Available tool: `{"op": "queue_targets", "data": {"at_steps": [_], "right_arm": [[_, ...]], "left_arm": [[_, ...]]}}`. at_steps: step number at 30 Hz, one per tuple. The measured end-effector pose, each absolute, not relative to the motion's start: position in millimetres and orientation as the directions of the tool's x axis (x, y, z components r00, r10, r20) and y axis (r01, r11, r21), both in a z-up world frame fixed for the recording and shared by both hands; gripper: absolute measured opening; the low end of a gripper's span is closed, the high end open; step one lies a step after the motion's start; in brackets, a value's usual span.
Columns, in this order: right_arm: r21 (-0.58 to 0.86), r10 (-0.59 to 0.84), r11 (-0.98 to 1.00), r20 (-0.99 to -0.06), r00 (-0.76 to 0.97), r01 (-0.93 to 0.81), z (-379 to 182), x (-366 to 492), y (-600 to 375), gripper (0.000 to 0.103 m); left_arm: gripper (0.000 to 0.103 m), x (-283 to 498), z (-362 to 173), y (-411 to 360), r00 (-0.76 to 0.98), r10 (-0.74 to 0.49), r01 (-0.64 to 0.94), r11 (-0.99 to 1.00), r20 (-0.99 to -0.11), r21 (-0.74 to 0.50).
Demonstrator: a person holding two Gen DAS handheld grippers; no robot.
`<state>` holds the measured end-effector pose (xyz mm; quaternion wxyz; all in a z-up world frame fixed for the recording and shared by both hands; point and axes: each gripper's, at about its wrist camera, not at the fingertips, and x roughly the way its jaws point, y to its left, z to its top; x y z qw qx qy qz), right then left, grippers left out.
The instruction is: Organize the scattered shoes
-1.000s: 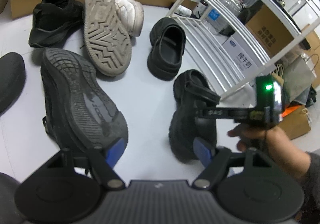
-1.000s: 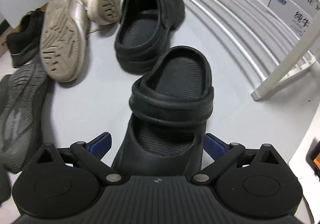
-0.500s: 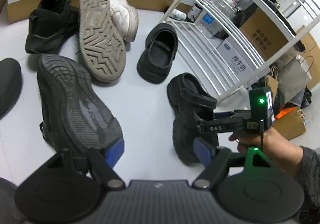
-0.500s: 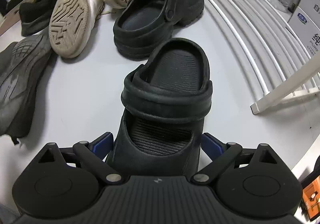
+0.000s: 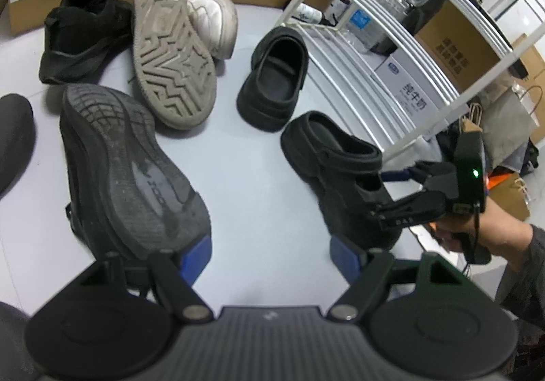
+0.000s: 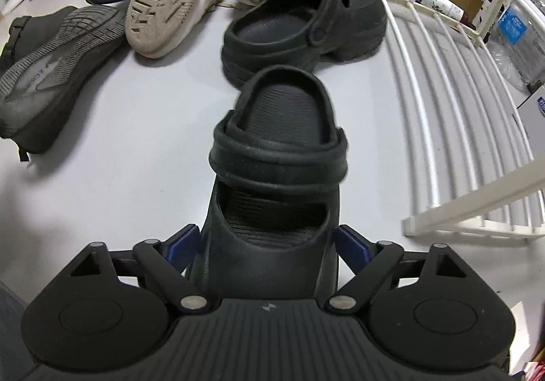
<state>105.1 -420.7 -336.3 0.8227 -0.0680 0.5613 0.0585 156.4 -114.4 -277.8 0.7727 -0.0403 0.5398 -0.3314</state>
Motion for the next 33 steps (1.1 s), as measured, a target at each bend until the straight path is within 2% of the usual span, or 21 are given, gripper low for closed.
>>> {"op": "queue_targets", "data": {"at_steps": [12, 18, 26, 28, 29, 33], "right_arm": [[-0.065, -0.025, 0.992, -0.939, 0.343, -0.105, -336.4, 83.0, -435.7, 0.083], [-0.067, -0.047, 0.997, -0.94, 0.339, -0.048, -335.2, 79.0, -439.3, 0.084], [0.061, 0.016, 0.993, -0.913, 0.409, 0.099, -303.5, 63.7, -439.8, 0.086], [0.116, 0.045, 0.985, -0.887, 0.46, 0.126, -290.5, 54.2, -440.8, 0.086], [0.141, 0.05, 0.978, -0.87, 0.491, 0.151, -283.8, 48.7, -441.9, 0.087], [0.191, 0.053, 0.962, -0.828, 0.558, 0.193, -268.6, 35.5, -444.8, 0.093]], "left_arm": [[0.078, 160.7, -273.0, -133.2, 0.189, -0.546, 0.498, 0.769, -0.816, -0.4], [0.078, 183.3, -252.4, -154.2, 0.23, -0.525, 0.537, 0.77, -0.819, -0.343], [0.079, 217.1, -228.0, -193.1, 0.305, -0.453, 0.572, 0.79, -0.838, -0.219], [0.083, 228.8, -223.0, -205.0, 0.319, -0.479, 0.582, 0.78, -0.818, -0.229], [0.088, 234.7, -221.2, -210.8, 0.325, -0.497, 0.586, 0.774, -0.805, -0.241], [0.09, 259.1, -217.5, -240.1, 0.37, -0.499, 0.587, 0.78, -0.783, -0.22]]}}
